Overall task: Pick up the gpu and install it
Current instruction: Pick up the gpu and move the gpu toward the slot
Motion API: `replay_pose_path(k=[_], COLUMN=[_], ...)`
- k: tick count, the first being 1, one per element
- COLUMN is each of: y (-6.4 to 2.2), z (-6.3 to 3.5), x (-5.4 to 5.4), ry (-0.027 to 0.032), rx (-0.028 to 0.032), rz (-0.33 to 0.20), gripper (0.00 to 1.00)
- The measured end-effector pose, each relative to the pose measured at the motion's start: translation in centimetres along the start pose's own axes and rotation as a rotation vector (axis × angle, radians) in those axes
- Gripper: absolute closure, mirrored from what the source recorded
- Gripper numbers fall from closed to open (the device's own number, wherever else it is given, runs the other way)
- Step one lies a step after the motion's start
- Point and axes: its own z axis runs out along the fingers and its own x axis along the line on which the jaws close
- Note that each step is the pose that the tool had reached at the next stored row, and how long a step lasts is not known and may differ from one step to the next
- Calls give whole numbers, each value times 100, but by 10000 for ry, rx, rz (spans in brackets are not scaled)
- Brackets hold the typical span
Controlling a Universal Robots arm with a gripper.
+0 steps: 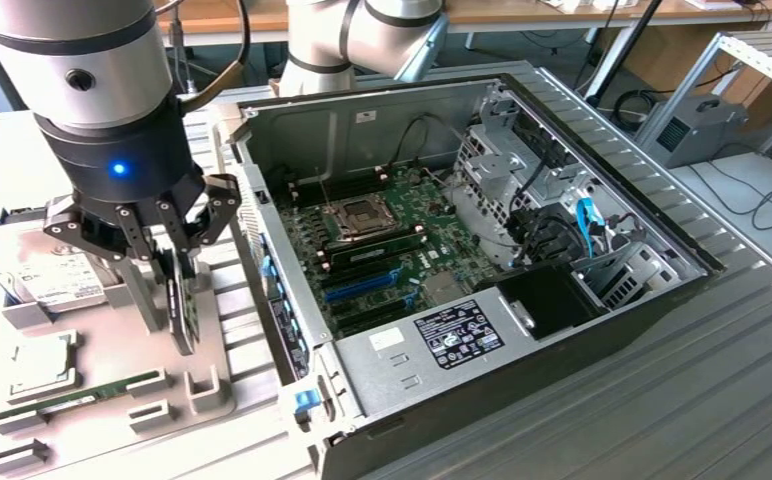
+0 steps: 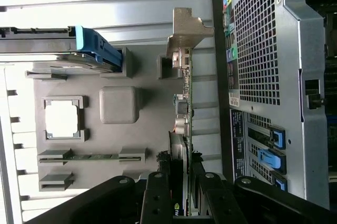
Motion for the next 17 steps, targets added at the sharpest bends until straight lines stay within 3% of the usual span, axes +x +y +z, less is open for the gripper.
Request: replay_pose_path(k=[14, 17], y=[1, 2], z=[-67, -155], x=[-2, -4], ry=[0, 0], rx=[0, 0], rz=[0, 0], gripper=[74, 74])
